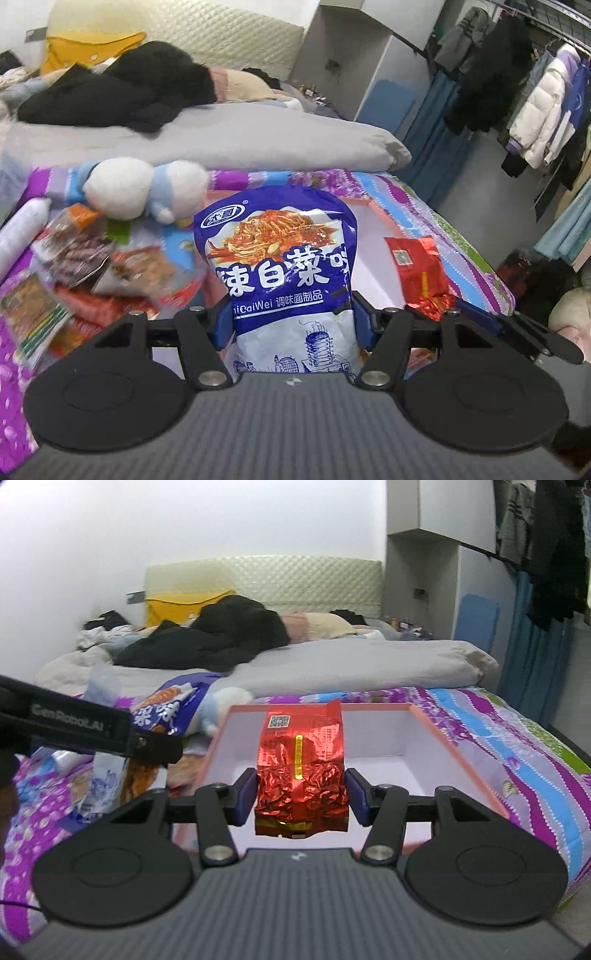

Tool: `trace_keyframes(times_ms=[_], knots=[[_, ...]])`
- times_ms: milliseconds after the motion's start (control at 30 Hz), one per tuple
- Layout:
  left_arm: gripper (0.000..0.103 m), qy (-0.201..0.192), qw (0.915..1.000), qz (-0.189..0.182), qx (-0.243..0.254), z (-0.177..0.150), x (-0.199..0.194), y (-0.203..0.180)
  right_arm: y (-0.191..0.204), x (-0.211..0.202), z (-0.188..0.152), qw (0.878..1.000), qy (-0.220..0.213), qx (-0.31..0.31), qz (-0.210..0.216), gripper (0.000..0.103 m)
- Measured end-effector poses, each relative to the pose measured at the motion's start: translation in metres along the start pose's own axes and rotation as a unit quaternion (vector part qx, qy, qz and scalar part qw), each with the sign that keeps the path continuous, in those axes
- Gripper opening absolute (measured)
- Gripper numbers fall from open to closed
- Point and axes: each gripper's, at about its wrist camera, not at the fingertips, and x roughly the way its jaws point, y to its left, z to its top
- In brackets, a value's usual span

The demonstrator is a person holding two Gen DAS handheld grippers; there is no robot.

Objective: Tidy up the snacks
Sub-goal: 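Carry the blue bag and red packet with both tools over the pink box, then open both tools to drop the bag and packet into the pink box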

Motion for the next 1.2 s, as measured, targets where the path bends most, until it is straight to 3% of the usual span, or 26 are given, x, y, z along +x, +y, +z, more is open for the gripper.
trace_keyframes(times_ms=[467, 733, 933, 1033, 1100, 1200], knots=[[0.067, 0.078, 0.9965, -0.015, -0.029, 0.062, 0.110, -0.011, -0.057, 0.072, 0.023, 0.996, 0.079, 0.030, -0.021, 0.054], [0.067, 0.146, 0.9892, 0.002, -0.009, 0.066, 0.164, -0.013, -0.078, 0.118, 0.015, 0.988, 0.151, 0.026, -0.015, 0.054], [0.068, 0.164, 0.9864, 0.003, -0.010, 0.058, 0.176, -0.010, -0.086, 0.127, 0.003, 0.984, 0.172, 0.032, -0.018, 0.055], [0.081, 0.174, 0.9846, 0.001, -0.009, 0.057, 0.177, -0.011, -0.089, 0.126, 0.000, 0.983, 0.176, 0.041, -0.017, 0.055], [0.082, 0.163, 0.9865, 0.016, 0.005, 0.059, 0.173, -0.013, -0.089, 0.125, -0.002, 0.983, 0.178, 0.043, -0.018, 0.055], [0.083, 0.152, 0.9882, 0.017, 0.003, 0.062, 0.166, -0.011, -0.090, 0.125, -0.001, 0.983, 0.177, 0.050, -0.010, 0.066]])
